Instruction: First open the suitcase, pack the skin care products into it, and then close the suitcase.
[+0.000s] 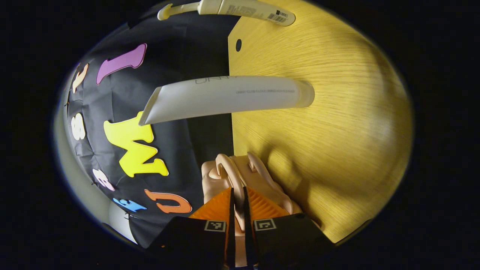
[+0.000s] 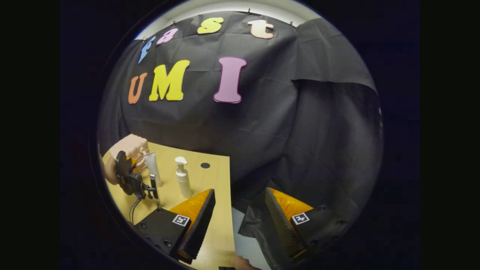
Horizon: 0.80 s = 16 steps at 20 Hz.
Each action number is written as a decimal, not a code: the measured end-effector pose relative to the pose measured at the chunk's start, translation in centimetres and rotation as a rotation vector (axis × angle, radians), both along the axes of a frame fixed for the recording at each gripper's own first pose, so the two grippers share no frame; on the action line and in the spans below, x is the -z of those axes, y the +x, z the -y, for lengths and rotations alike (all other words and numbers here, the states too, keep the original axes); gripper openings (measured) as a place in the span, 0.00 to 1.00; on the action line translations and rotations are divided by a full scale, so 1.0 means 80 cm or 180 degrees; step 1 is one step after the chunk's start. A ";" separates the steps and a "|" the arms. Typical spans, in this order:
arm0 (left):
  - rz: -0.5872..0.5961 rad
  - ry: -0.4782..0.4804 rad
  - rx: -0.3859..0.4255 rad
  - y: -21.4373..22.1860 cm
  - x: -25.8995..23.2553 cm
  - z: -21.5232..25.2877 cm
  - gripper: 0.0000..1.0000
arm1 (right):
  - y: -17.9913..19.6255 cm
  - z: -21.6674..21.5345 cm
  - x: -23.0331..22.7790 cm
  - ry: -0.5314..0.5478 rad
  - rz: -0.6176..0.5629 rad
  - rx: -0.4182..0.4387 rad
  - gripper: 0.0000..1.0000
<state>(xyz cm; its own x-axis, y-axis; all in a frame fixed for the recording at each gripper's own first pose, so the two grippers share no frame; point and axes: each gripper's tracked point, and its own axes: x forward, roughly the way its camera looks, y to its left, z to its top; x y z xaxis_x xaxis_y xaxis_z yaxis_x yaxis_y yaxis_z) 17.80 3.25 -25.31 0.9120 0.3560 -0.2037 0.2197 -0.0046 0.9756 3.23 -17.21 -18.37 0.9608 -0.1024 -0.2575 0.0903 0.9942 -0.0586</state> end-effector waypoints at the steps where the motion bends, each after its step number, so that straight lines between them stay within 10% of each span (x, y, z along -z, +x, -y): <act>1: 0.0005 -0.0046 0.0000 0.001 -0.003 -0.001 0.13 | -0.002 -0.004 -0.006 -0.0034 0.0011 0.0042 0.80; 16: 0.0519 -0.2039 0.0048 -0.030 -0.163 -0.076 0.02 | -0.016 -0.157 -0.112 -0.0170 0.0356 0.0344 0.80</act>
<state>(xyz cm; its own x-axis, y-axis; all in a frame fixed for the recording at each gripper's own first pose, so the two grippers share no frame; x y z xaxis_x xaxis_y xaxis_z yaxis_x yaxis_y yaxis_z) 15.38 9.34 -12.24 0.9530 0.1973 -0.2298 0.0734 0.5857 0.8072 1.94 -4.62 -9.41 0.9658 -0.2175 -0.1411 0.2055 0.9741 -0.0948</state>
